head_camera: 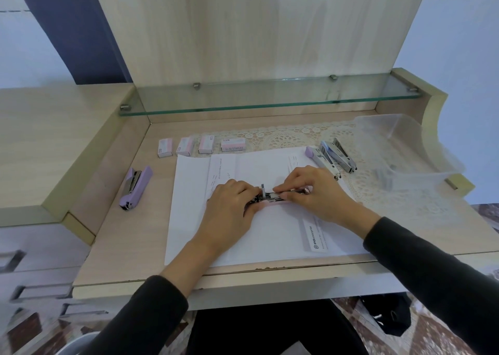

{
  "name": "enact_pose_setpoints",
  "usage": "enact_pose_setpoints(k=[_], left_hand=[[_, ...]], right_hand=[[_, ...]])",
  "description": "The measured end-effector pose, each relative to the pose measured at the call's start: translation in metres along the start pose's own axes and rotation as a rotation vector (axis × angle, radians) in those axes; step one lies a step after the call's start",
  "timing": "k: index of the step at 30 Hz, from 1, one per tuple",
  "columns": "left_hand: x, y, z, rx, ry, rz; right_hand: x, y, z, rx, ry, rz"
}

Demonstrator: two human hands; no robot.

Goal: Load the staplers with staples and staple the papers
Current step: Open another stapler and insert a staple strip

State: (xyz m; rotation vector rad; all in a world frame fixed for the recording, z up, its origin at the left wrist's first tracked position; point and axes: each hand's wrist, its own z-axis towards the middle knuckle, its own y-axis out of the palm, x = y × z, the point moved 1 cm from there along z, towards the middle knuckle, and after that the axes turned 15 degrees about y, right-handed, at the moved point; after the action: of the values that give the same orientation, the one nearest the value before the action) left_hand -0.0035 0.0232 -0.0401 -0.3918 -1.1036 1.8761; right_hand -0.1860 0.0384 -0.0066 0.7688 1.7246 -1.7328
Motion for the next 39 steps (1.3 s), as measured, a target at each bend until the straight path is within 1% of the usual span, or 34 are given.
enact_pose_setpoints(k=[4, 10, 14, 20, 25, 27, 31, 35, 39], left_hand=[[-0.001, 0.001, 0.000, -0.004, -0.004, -0.015], [-0.001, 0.001, 0.000, 0.006, 0.014, -0.014], [-0.002, 0.002, 0.000, 0.018, 0.025, 0.020], [-0.003, 0.002, 0.000, 0.034, 0.032, 0.032], [-0.001, 0.000, -0.001, 0.015, 0.035, 0.060], [-0.001, 0.000, -0.001, 0.016, 0.028, 0.053], [-0.001, 0.000, 0.000, 0.013, 0.021, 0.037], [0.000, -0.001, 0.000, 0.028, 0.026, 0.034], [-0.001, -0.001, 0.000, 0.051, 0.052, 0.068]], right_hand=[[0.002, 0.000, -0.001, 0.045, -0.038, 0.011], [0.007, -0.002, -0.002, 0.038, -0.171, -0.155], [0.005, -0.007, -0.004, 0.024, -0.165, -0.197], [0.011, -0.020, -0.007, 0.064, -0.186, -0.275], [0.016, -0.026, -0.009, 0.071, -0.206, -0.355], [0.016, -0.026, -0.010, 0.073, -0.208, -0.331], [0.015, -0.026, -0.008, 0.095, -0.219, -0.208], [0.017, -0.023, -0.010, 0.060, -0.231, -0.223], [0.019, -0.024, -0.011, 0.075, -0.205, -0.203]])
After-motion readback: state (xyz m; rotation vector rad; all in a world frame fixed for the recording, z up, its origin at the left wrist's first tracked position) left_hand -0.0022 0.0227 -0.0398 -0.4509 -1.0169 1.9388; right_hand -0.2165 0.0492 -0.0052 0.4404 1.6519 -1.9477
